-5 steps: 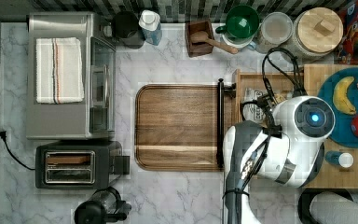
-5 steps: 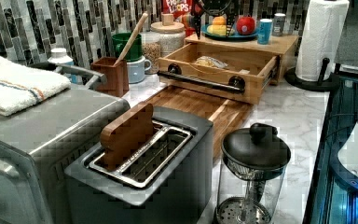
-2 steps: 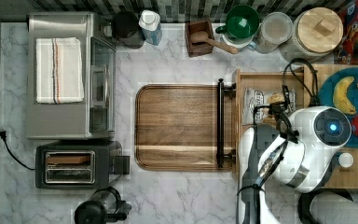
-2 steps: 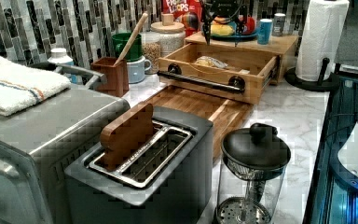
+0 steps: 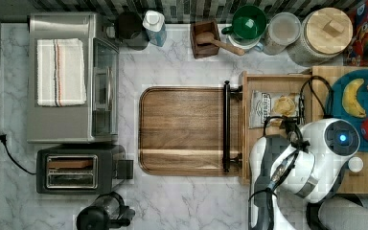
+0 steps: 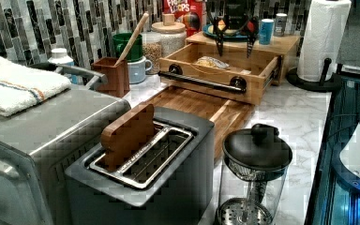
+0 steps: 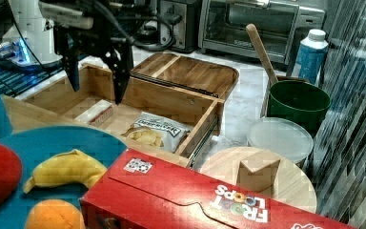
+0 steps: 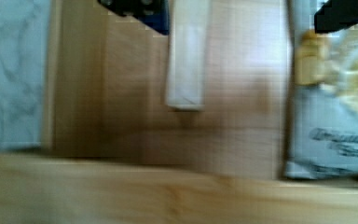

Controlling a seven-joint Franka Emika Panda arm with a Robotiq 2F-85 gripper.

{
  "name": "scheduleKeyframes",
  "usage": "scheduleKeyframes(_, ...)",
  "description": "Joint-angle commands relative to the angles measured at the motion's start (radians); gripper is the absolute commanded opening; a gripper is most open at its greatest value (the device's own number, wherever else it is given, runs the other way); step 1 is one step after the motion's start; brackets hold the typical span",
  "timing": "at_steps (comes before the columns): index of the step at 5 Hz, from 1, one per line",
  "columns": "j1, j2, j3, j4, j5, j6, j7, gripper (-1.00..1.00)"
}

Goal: Pick up the butter.

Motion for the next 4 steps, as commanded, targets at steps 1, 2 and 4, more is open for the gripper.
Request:
scheduleKeyframes(1,0.009,-0.016,-0.007,-0.136,-0.049,0.158,0.144,1.0)
scheduleKeyframes(2,0.004,0.0,-0.025,-0.157,-0.115,0.231,0.158,1.0)
scheduleKeyframes(4,0.003,0.022,-0.037,-0.166,-0.142,0.289,0.166,1.0)
